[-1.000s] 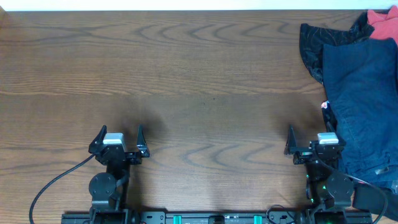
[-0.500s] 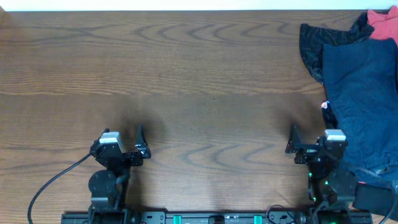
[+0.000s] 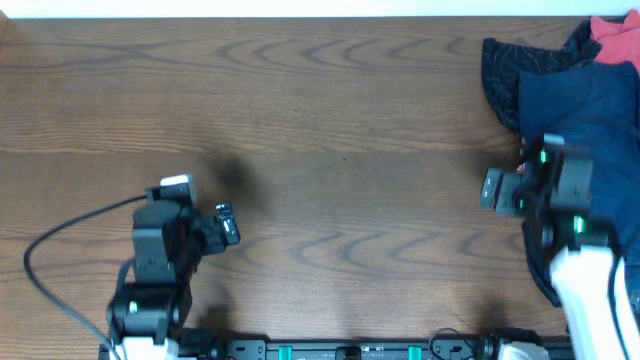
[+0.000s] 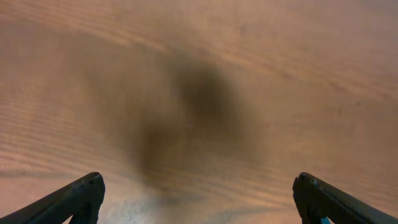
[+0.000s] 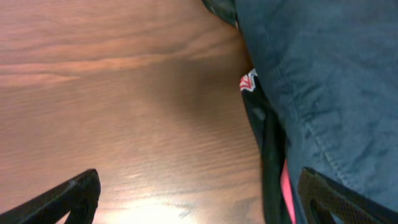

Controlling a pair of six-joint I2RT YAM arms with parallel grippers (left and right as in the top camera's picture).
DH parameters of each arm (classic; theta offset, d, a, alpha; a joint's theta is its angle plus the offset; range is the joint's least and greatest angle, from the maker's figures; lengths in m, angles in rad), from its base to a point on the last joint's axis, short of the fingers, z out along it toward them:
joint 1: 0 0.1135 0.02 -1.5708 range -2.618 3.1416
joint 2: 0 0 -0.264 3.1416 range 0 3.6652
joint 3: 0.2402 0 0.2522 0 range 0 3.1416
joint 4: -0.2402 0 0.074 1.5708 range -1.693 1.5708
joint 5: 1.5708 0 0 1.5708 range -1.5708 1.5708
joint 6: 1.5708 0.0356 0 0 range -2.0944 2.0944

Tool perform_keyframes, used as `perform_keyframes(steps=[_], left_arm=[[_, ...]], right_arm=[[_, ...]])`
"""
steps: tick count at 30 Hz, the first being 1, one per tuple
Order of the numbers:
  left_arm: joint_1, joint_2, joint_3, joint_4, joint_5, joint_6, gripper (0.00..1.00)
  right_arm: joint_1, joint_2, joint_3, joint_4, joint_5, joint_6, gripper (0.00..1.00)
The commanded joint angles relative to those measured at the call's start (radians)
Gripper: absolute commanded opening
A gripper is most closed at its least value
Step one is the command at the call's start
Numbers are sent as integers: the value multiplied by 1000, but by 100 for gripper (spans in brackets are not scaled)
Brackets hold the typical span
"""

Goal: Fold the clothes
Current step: 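Reach the right gripper into the clothing pile and grasp the navy pants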

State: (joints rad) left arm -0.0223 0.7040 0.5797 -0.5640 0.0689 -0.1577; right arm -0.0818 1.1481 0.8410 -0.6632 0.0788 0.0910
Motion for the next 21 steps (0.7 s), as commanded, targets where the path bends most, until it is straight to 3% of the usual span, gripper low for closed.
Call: perform_keyframes(steps=[1,5,15,17,21], left_arm=[[4,93,59,-19,3,-6,98],[4,158,59,-19,2,-6,98],[4,196,59,-25,2,-24,98],[4,196,59,-26,2,-24,98],[4,196,59,-26,2,-24,98]], right_arm=[[-17,139,88,-15,44,-14,99],[-31,298,94,78,213,-13,99],[-122,526,94,203,344,6,71],[-138,547,94,208,344,6,61],[-165,551,94,206,344,18,17]])
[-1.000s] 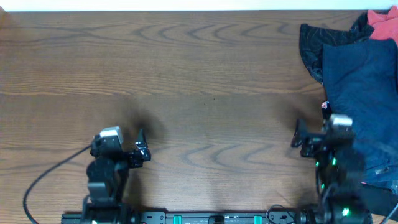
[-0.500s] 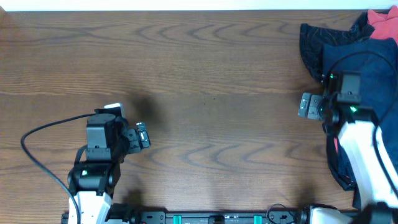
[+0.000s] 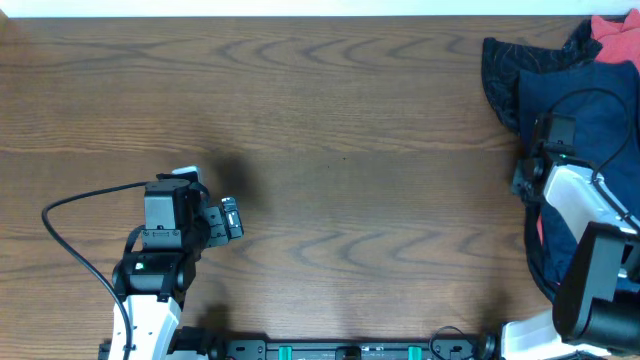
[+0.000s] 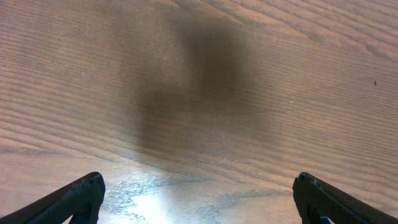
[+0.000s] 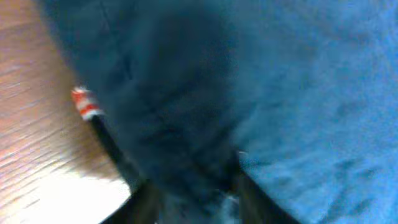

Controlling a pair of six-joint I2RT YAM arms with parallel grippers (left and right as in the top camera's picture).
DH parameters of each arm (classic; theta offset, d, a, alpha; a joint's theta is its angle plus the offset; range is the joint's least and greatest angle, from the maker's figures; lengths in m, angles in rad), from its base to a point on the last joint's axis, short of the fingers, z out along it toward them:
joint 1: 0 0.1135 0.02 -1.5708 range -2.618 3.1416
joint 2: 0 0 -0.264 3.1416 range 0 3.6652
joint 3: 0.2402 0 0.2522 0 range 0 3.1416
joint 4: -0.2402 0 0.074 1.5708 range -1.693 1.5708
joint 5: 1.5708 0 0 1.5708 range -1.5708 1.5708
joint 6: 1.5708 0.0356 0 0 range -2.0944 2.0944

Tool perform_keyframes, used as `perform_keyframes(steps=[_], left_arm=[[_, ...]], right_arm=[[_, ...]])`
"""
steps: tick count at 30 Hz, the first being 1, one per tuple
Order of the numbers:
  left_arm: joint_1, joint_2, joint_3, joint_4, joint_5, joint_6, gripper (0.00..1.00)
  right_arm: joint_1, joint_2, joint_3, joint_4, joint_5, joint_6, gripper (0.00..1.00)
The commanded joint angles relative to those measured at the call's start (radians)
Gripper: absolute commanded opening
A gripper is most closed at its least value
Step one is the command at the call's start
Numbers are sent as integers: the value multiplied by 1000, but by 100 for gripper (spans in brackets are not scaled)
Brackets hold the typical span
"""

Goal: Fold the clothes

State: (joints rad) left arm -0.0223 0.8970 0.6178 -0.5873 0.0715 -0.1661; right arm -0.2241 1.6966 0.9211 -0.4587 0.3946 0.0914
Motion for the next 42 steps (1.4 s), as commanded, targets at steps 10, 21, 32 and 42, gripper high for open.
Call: perform_keyframes(steps=[10,21,32,42], left_arm=[[4,3,21,-2,0,-16,98],[4,3,21,-2,0,-16,98],[4,3,21,-3,0,-16,98],[4,4,21,22,56,-138,98]], right_arm=[[-16,-183,86,-44,-233,14,1],[339,-411,161,-252,-1050,-221,1],[820,-264,106,-416,-759,-350,2],[792,-259,106,-547,11,359,24]])
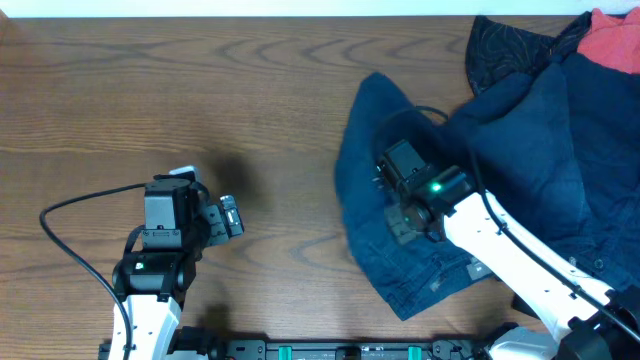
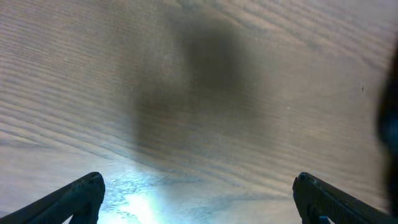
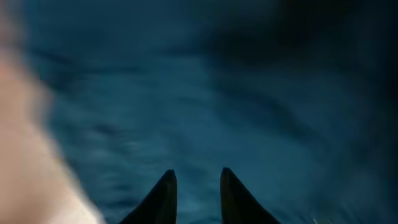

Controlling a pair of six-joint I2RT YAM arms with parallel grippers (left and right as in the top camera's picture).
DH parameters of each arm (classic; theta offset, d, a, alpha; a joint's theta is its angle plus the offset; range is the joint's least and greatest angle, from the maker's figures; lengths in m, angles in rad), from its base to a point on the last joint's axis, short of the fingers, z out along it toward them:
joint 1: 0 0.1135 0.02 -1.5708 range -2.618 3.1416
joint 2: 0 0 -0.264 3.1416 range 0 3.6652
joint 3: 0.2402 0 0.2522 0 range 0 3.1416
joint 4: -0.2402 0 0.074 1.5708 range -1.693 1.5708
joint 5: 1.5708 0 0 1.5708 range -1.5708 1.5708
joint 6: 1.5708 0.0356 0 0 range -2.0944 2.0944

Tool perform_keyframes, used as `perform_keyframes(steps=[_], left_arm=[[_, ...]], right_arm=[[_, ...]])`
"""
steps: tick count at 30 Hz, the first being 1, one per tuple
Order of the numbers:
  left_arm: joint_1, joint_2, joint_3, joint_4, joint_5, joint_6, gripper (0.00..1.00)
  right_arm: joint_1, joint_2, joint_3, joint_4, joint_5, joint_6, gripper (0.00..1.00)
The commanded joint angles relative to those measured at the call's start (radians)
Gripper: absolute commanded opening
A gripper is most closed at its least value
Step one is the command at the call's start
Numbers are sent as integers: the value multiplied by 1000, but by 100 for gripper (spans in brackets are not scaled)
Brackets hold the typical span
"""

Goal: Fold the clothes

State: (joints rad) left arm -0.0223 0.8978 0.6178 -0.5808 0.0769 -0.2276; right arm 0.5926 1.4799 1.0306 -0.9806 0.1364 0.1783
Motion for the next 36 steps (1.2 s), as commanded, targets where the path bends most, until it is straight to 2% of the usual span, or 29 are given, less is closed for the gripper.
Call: perform_keyframes(steps=[1,7,12,17,23,31,33,34,35,36], left_arm=[[4,5,21,33,91,-92,98],[3,79,18,175,265,-140,98],[-8,235,18,267,443,-178,98],[-113,410,18,340,589,-223,98],[-332,586,18,455,600,-330,98],[-589,781,18,774,514,-418,100],[-628,801,18,832,514,-428,74],[-638,802,18,840,514,-428,53],[-641,800,19,841,514,-428,22],[-640,795,19,828,518,-428,6]], right_arm=[[-35,-58,-3,-35,268,283,29],[-124,-154,-3,-47,229,315,46],[-195,-198,-3,-85,200,361,49],[-302,-224,-3,-112,196,412,54],[-413,-258,-3,-116,166,381,56],[-436,-294,-3,-128,166,372,56],[-436,-296,-3,-129,167,362,56],[-436,-297,-3,-129,167,355,56],[-437,-297,-3,-130,167,355,56],[-437,-297,-3,-131,168,355,56]])
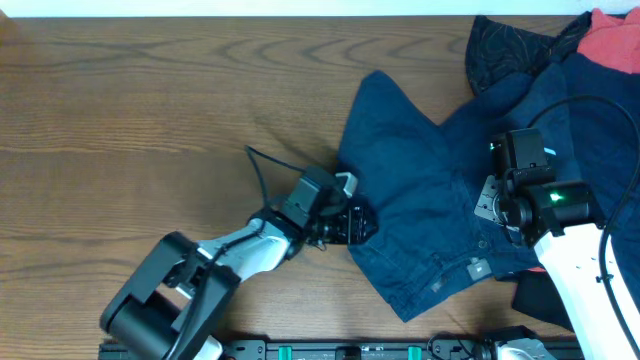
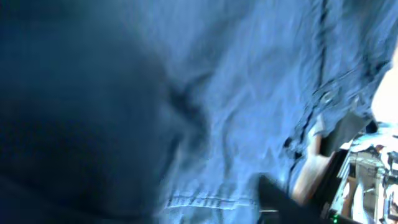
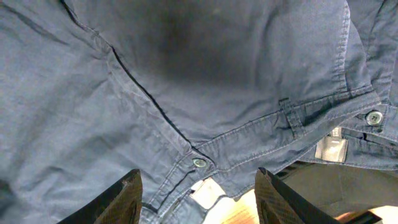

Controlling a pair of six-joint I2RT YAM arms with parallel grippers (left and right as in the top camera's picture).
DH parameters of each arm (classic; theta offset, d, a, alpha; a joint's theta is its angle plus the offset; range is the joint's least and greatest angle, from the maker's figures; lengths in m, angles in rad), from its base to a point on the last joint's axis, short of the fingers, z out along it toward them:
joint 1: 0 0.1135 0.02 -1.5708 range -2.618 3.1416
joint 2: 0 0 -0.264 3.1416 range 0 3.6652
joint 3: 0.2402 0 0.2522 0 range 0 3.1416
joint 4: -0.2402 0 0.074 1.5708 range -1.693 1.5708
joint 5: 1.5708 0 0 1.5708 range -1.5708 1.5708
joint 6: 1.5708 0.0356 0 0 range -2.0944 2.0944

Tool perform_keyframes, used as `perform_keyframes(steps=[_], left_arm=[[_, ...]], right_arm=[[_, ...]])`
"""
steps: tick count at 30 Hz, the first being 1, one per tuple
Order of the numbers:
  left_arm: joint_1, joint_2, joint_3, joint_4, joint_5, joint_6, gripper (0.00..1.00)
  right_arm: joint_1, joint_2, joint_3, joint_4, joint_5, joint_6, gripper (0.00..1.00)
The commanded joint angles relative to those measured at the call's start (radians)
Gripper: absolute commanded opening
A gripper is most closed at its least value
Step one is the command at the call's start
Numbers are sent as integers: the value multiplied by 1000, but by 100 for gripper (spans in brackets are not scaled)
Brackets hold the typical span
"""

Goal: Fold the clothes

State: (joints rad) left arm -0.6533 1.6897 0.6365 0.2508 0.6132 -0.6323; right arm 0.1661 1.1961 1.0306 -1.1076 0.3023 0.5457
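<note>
A pair of navy trousers [image 1: 420,190] lies spread on the wooden table, right of centre. My left gripper [image 1: 352,226] is at the trousers' left edge. The blurred left wrist view is filled with the blue fabric [image 2: 249,93]; one finger [image 2: 286,199] shows far to the right, the other is hidden in dark cloth. My right gripper [image 1: 490,198] hovers open over the waistband [image 3: 249,134], near a button [image 3: 199,163], with nothing between its fingers.
A pile of clothes lies at the table's far right: a dark patterned garment [image 1: 500,50], a red one [image 1: 612,30] and more blue cloth. A black piece [image 1: 535,295] lies under the trousers' right side. Bare wood [image 1: 150,100] fills the left half.
My left arm has gone from the front left, over bare wood, to the trousers' left edge. My right gripper has let go of the trousers and moved right, over the waistband.
Both grippers were open, the right one beside the pile at the right edge. Then the right was down in the blue cloth. Then it was shut on the trousers, which lay pulled out toward the middle. Now they lie released, with the left gripper at their edge.
</note>
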Motion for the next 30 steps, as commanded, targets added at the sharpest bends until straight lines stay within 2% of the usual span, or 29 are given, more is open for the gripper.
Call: perform_keyframes(steps=[1,4,7,11,14,15,16,17,18,21,26,30], left_arm=[[0,-5,0,-28,-17,-24,6],[59,-64,2,-183,-15,22,6],[187,-157,33,-426,-74,201,6],[444,-258,204,-718,-322,391,6],[619,-272,382,-778,-352,418,6],[667,-272,435,-777,-329,418,17],[702,-271,472,-777,-304,418,54],[728,-271,499,-778,-279,418,80],[749,-272,517,-783,-248,418,100],[777,-270,523,-887,-172,418,98],[765,-247,459,-1126,-201,418,98],[765,-229,354,-1130,-206,405,98]], right_arm=[[-11,-13,-3,-4,4,-13,56],[-13,-13,-3,-3,5,-13,57],[-20,-13,-3,-4,5,-13,58],[-28,-13,-3,-3,4,-13,58],[-29,-13,-3,-3,4,-13,58],[-29,-13,-3,-3,4,-13,58],[-29,-13,-3,-3,4,-13,59],[-29,-13,-3,-4,3,-13,59],[-29,-13,-3,-4,3,-13,59],[-29,-13,-3,-8,4,-13,60],[-29,-13,-3,-7,4,-26,63],[-29,-13,-3,-8,4,-28,63]])
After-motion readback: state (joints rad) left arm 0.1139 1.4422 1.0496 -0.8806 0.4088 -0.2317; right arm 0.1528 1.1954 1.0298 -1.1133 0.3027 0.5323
